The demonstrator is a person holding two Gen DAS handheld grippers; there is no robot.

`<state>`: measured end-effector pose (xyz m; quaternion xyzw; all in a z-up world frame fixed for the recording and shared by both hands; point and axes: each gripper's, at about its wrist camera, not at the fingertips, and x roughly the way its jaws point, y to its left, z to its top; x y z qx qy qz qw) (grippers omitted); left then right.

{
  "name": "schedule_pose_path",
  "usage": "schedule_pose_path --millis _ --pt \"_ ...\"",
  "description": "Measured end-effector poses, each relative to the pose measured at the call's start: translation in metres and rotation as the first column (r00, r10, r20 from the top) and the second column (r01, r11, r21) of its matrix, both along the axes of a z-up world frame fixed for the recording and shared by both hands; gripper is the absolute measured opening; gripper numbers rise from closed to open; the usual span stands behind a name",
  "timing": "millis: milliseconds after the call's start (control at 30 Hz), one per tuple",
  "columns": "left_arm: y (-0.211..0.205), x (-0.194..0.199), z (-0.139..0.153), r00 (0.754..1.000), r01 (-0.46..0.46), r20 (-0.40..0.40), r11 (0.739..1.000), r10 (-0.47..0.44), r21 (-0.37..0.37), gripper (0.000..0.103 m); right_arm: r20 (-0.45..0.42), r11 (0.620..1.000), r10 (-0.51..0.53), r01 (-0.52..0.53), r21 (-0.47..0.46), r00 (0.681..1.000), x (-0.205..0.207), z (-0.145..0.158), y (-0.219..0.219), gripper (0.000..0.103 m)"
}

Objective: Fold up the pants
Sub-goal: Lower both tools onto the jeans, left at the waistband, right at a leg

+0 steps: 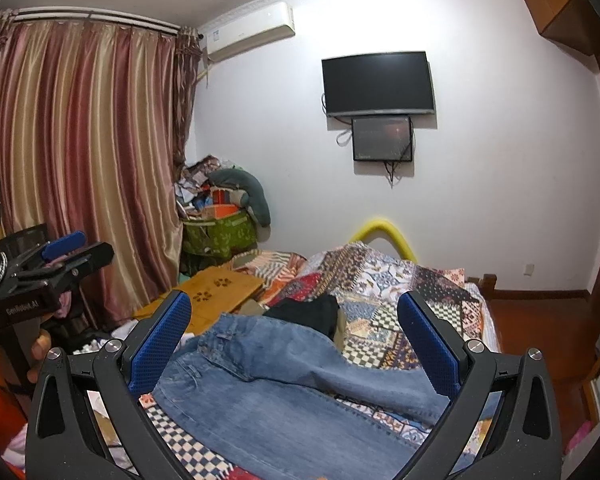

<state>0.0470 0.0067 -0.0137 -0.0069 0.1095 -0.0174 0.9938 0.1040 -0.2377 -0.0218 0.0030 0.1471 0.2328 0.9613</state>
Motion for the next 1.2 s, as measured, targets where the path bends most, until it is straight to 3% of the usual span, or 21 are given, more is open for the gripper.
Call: schedule_pose_path --millis 200,333,467,600,733,867,1067,1200 --pt "0.031 0.045 -0.017 0.996 -0.07 -0.055 0.998 0.07 -0.001 0.103 -0.043 0.997 -0.06 0.057 -0.053 0.997 0.03 -0.02 -0.026 0.103" --pt "0.06 0.087 -0.034 0.985 -0.107 -0.135 0.994 0.108 0.012 0.103 -0.085 0.989 -0.139 0.134 -0.065 0.987 0.05 -0.03 -0.051 0.103" --pt "0.091 0.135 -0.064 0.962 -0.146 -0.234 0.989 0.144 0.008 0.103 -0.107 0.96 -0.271 0.26 -0.105 0.957 0.072 -0.045 -0.081 0.103" --pt "0.121 0.181 -0.102 0.92 -0.202 -0.342 0.979 0.193 0.008 0.103 -0.141 0.92 -0.381 0.359 -0.157 0.914 0.093 -0.059 -0.106 0.103" --pt "0.148 0.225 -0.148 0.87 -0.233 -0.44 0.972 0.223 0.033 0.103 -0.188 0.871 -0.484 0.449 -0.199 0.855 0.112 -0.077 -0.137 0.103" --pt "0.157 0.254 -0.185 0.834 -0.258 -0.477 0.96 0.277 0.105 0.103 -0.254 0.82 -0.569 0.517 -0.245 0.782 0.128 -0.101 -0.166 0.103" --pt "0.171 0.294 -0.233 0.78 -0.261 -0.553 0.956 0.293 0.138 0.103 -0.381 0.759 -0.65 0.59 -0.276 0.658 0.146 -0.15 -0.218 0.103" --pt "0.173 0.318 -0.26 0.748 -0.243 -0.609 0.963 0.262 0.116 0.091 -0.487 0.743 -0.652 0.618 -0.256 0.582 0.161 -0.185 -0.244 0.1"
